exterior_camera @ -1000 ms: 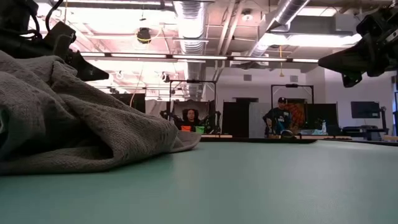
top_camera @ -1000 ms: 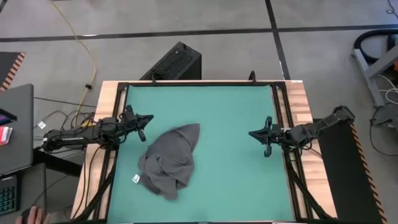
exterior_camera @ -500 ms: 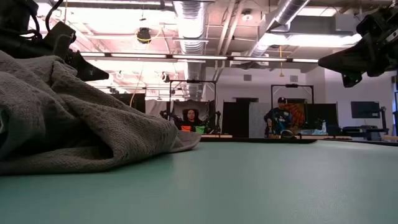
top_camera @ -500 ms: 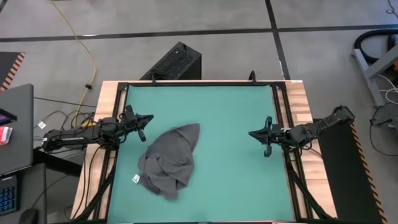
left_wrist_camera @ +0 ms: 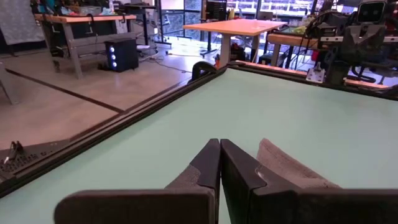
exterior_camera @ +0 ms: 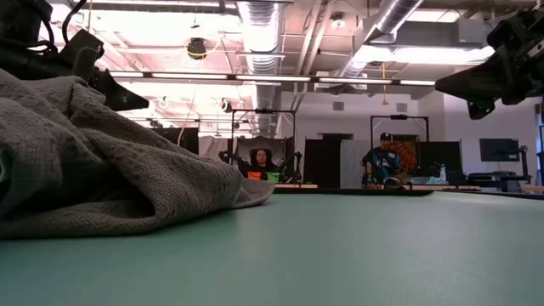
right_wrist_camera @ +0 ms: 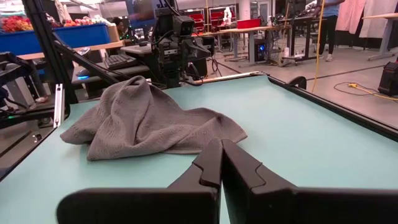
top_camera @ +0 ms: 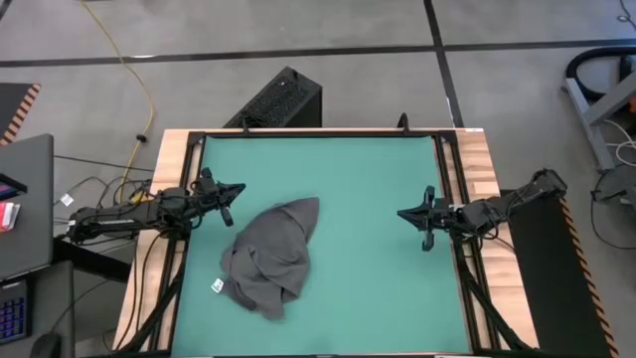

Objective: Roll towel

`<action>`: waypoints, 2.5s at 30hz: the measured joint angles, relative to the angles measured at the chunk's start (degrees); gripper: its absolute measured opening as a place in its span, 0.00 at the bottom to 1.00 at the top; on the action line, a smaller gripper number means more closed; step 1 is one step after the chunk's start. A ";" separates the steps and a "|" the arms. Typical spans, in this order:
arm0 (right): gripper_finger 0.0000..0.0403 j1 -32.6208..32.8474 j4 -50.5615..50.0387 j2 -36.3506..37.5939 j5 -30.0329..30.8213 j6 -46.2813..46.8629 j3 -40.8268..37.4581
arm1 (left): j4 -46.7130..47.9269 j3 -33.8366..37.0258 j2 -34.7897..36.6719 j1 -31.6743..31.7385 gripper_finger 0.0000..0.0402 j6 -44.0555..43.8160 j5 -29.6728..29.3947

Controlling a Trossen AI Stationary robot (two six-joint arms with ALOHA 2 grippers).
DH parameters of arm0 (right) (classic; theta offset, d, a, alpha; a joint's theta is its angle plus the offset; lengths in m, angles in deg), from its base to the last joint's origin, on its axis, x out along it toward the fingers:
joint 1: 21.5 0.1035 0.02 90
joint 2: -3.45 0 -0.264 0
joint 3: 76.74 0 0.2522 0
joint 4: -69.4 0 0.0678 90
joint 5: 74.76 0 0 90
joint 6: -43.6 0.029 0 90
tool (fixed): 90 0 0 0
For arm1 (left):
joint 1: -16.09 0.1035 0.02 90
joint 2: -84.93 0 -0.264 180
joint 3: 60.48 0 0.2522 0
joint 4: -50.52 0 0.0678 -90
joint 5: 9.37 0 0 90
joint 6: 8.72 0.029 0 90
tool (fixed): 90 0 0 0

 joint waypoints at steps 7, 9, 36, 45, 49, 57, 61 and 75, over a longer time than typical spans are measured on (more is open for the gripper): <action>0.08 0.00 0.01 -0.01 0.00 0.00 0.00 | 0.00 0.00 -0.01 0.00 0.00 0.10 -0.01; 0.08 0.00 0.00 0.00 0.00 0.00 0.02 | 0.00 0.00 -0.01 0.00 0.00 1.22 -0.02; 0.08 -2.05 8.43 0.00 -0.02 1.22 0.02 | -0.02 0.00 -0.28 0.00 0.00 -4.02 -0.53; 0.08 -1.90 13.29 -0.08 -4.71 1.07 1.86 | -8.95 0.11 -0.30 0.02 0.00 -7.61 4.18; 0.08 -1.90 16.08 -1.15 -4.76 -5.46 4.65 | -16.33 0.09 -0.30 0.00 0.00 -11.58 11.22; 0.12 -1.99 15.72 -10.38 -4.76 -16.12 14.26 | -17.76 0.04 -0.30 0.00 0.00 -19.40 11.38; 0.13 -1.86 13.36 -18.48 -5.39 -16.76 20.16 | -19.06 0.04 -0.29 0.00 0.00 -21.72 10.78; 0.13 -2.50 5.45 -52.04 -10.82 -21.11 40.47 | -18.46 0.04 -0.32 0.00 0.00 -22.99 9.43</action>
